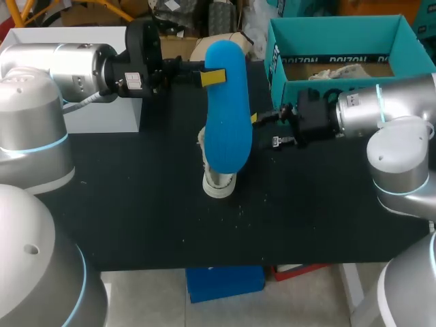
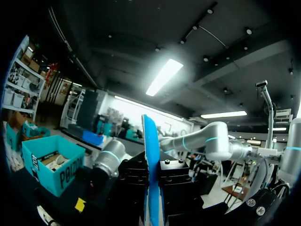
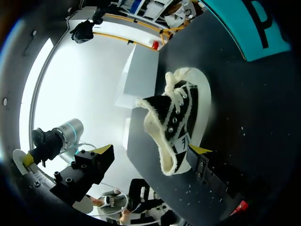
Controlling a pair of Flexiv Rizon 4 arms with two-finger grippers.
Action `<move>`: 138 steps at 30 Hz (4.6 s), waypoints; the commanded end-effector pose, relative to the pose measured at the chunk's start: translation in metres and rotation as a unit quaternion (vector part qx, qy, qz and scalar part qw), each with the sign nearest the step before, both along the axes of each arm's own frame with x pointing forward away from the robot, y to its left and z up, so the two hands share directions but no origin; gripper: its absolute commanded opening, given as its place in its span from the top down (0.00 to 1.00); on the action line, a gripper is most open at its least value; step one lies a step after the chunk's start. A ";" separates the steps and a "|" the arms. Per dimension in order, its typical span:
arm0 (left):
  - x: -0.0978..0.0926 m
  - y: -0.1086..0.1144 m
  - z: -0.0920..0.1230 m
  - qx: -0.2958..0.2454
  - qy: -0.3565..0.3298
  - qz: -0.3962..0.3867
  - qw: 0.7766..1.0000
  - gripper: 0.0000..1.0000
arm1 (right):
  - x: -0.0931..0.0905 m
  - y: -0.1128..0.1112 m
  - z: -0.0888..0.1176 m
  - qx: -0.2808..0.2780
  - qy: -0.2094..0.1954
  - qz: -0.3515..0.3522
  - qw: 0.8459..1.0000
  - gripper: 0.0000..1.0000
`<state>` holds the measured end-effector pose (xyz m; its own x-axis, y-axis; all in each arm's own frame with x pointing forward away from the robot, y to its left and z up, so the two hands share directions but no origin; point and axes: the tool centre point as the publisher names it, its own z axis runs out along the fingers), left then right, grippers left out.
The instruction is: Take the shoe out of the shoebox, open the shoe tongue, remove and reinsert the insole, then place the shoe into the shoebox
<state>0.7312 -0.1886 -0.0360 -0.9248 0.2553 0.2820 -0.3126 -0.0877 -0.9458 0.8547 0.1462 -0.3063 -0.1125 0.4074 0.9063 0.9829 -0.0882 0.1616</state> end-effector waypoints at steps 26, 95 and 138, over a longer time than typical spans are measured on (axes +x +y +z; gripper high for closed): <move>-0.005 -0.012 -0.007 0.217 -0.497 0.137 0.829 1.00 | -0.002 -0.004 -0.003 0.014 -0.003 0.001 1.000 0.00; -0.054 0.035 -0.254 -0.069 -0.906 0.040 0.416 1.00 | -0.002 -0.004 -0.003 0.014 -0.003 0.001 1.000 0.00; -0.009 0.040 -0.236 -0.071 -0.891 0.066 0.444 1.00 | -0.002 -0.004 -0.003 0.014 -0.003 0.001 1.000 0.00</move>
